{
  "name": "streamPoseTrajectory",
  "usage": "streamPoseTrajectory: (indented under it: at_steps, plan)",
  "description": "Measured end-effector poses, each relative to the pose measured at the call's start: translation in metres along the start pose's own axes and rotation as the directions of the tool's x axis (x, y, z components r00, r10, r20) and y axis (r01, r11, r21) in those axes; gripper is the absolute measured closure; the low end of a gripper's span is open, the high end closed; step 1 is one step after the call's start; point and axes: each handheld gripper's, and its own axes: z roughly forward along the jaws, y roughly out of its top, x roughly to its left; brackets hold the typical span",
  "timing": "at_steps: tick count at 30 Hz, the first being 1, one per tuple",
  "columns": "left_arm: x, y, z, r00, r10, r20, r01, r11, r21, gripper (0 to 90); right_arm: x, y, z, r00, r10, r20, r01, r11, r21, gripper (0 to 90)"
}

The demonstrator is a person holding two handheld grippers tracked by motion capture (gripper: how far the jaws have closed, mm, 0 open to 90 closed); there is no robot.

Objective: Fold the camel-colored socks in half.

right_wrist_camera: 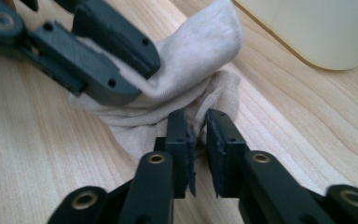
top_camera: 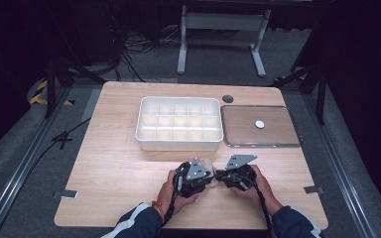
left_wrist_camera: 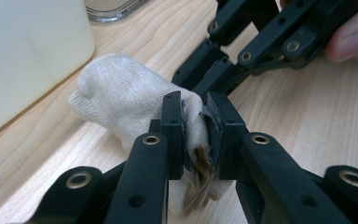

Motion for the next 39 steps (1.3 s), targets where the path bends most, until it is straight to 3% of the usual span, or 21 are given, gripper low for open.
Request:
streamPoseTrajectory:
  at_steps: [3,8,11,17,23,26,29,31,34,36,39]
  plan:
    - [0.000,-0.001,0.004,1.0000,0.008,0.003,-0.008,1.0000,-0.001,78.1,-0.007,0.000,-0.005,0.9994,0.033,0.001,-0.033,0.999,-0.033,72.4]
    - [-0.001,-0.002,0.005,1.0000,0.002,0.009,-0.002,0.9999,-0.012,77.5,-0.013,0.011,-0.021,0.9954,0.095,0.005,-0.093,0.978,-0.185,66.7]
    - [-0.001,-0.002,0.005,1.0000,0.005,0.007,-0.005,1.0000,-0.007,77.2,-0.011,0.018,-0.019,0.9954,0.095,-0.004,-0.094,0.971,-0.220,63.0]
    - [0.000,-0.002,0.006,0.9998,0.008,0.019,-0.008,0.9999,-0.010,75.6,-0.008,0.024,-0.004,0.9965,0.082,-0.019,-0.084,0.979,-0.184,60.9]
    - [-0.002,0.000,0.006,0.9993,0.024,0.027,-0.025,0.9997,0.004,72.6,-0.016,0.017,0.009,0.9956,0.091,-0.023,-0.093,0.989,-0.116,73.2]
    - [-0.001,0.001,0.004,0.9975,0.036,0.061,-0.036,0.9994,0.003,64.3,-0.017,0.016,0.008,0.9961,0.085,-0.024,-0.087,0.990,-0.106,77.0]
    - [0.007,0.008,-0.011,0.9839,0.108,0.142,-0.109,0.9940,-0.002,58.1,-0.016,0.015,0.009,0.9972,0.074,-0.010,-0.075,0.992,-0.099,80.0]
    - [0.015,0.010,-0.025,0.9817,0.090,0.168,-0.084,0.9955,-0.045,57.1,-0.017,0.013,0.008,0.9970,0.078,-0.006,-0.078,0.992,-0.097,80.5]
    - [0.027,0.009,-0.037,0.9883,0.033,0.149,-0.021,0.9962,-0.085,62.5,-0.017,0.012,0.008,0.9973,0.073,-0.006,-0.073,0.992,-0.102,80.7]
    - [0.031,0.006,-0.034,0.9920,-0.005,0.126,0.016,0.9962,-0.085,68.2,-0.015,0.013,0.007,0.9983,0.059,0.005,-0.058,0.993,-0.099,81.0]
    - [0.025,0.003,-0.021,0.9939,-0.009,0.110,0.016,0.9980,-0.061,74.2,-0.013,0.012,0.007,0.9988,0.045,0.020,-0.043,0.995,-0.094,81.2]
